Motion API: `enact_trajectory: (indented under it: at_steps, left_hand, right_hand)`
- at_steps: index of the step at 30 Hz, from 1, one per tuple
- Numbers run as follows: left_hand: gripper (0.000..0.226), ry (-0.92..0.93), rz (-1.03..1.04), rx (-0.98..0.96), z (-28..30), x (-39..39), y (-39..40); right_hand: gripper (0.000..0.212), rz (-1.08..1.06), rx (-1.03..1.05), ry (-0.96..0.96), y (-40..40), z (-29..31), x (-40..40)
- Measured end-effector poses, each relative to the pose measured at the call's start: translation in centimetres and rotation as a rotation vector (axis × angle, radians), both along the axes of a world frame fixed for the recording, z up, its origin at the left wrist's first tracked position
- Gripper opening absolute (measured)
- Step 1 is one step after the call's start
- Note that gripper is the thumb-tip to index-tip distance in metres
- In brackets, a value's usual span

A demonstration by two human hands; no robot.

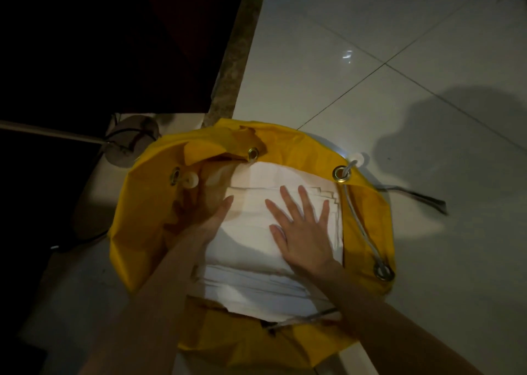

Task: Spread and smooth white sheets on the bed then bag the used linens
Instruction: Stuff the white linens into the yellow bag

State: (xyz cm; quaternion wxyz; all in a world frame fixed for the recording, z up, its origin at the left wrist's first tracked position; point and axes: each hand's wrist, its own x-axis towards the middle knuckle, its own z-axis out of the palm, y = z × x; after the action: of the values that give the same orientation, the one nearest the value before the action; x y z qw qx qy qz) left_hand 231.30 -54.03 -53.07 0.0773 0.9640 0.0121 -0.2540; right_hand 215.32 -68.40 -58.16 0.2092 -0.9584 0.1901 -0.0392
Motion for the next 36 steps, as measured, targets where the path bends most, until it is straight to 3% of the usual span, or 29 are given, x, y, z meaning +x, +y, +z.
enact_trajectory:
  at_steps: [4, 9, 16, 19, 22, 25, 28, 31, 34, 36]
  left_hand:
    - [0.091, 0.1, -0.245, -0.004, 1.8, -3.3, -0.5]
    - [0.094, -0.13, -0.496, 0.131, 0.2, -7.3, -0.2]
    - [0.094, -0.21, -0.507, 0.177, -1.6, -6.4, -0.2]
    - [0.095, -0.205, -0.507, 0.185, -1.2, -6.5, -0.3]
    - [0.092, -0.136, -0.482, 0.143, -0.1, -6.5, -0.7]
    - [0.095, -0.011, -0.436, 0.025, 1.4, -7.6, -1.5]
    - [0.099, 0.04, -0.575, 0.022, 2.3, -11.2, -3.6]
    - [0.097, 0.045, -0.609, 0.018, 1.7, -13.9, -5.4]
    - [0.096, -0.025, -0.617, 0.057, 0.3, -14.4, -5.7]
    - [0.096, -0.062, -0.618, 0.076, -0.3, -14.4, -5.5]
  right_hand:
    - [0.053, 0.011, 0.041, -0.002, -0.3, 0.9, -0.5]
    - [0.057, -0.023, 0.044, -0.012, 0.8, 1.7, -1.3]
    - [0.055, 0.01, 0.043, 0.12, 1.0, 1.3, 0.1]
    - [0.07, 0.06, 0.093, 0.162, 0.2, 3.2, 0.0]
    - [0.077, 0.036, 0.187, 0.074, -1.3, 5.2, -2.3]
    - [0.063, -0.023, 0.238, -0.043, -3.0, 6.2, -6.1]
    - [0.04, -0.186, 0.294, -0.141, -4.6, 6.9, -9.4]
    - [0.049, -0.466, 0.267, -0.059, -6.0, 7.0, -12.2]
    - [0.071, -0.752, 0.572, 0.184, -6.4, 5.6, -14.1]
    - [0.053, -0.808, 0.81, 0.326, -5.9, 5.0, -14.1]
